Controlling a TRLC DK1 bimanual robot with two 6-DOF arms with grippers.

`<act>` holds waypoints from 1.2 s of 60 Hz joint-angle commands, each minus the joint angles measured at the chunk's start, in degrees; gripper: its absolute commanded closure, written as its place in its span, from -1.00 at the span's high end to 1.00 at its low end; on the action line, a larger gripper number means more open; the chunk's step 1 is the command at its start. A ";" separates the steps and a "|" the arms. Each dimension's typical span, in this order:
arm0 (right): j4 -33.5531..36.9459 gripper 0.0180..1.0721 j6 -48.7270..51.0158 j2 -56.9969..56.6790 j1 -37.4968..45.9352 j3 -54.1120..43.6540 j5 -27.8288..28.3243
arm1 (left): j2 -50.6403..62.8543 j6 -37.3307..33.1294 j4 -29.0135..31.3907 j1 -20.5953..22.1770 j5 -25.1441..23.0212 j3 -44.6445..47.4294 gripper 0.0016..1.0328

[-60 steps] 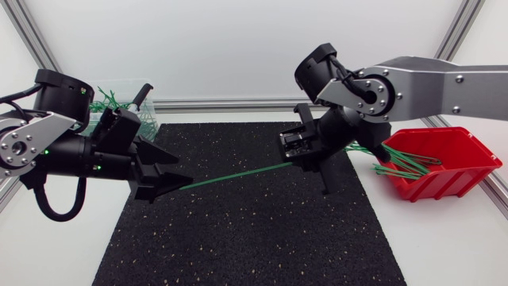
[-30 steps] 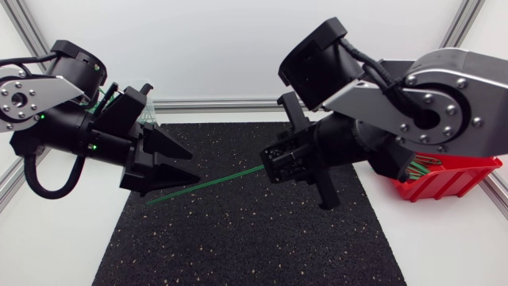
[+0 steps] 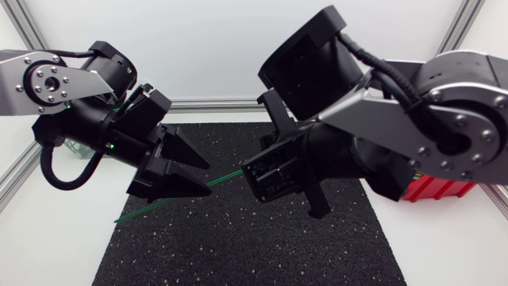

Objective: Take a green cable tie from the red box, thread the tail through the head to close it, then place it in the transparent bin on the left.

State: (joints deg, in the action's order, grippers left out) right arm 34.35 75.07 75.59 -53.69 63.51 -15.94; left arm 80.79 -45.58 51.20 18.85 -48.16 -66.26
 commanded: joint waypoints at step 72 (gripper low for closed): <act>-1.30 -0.74 0.34 1.58 -4.58 -0.49 -4.01 | 7.80 -5.13 3.64 3.74 -1.32 -5.46 -0.73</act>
State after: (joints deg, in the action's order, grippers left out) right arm 33.54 75.07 76.20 -57.71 63.51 -19.57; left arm 88.03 -48.73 53.80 21.89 -48.90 -71.85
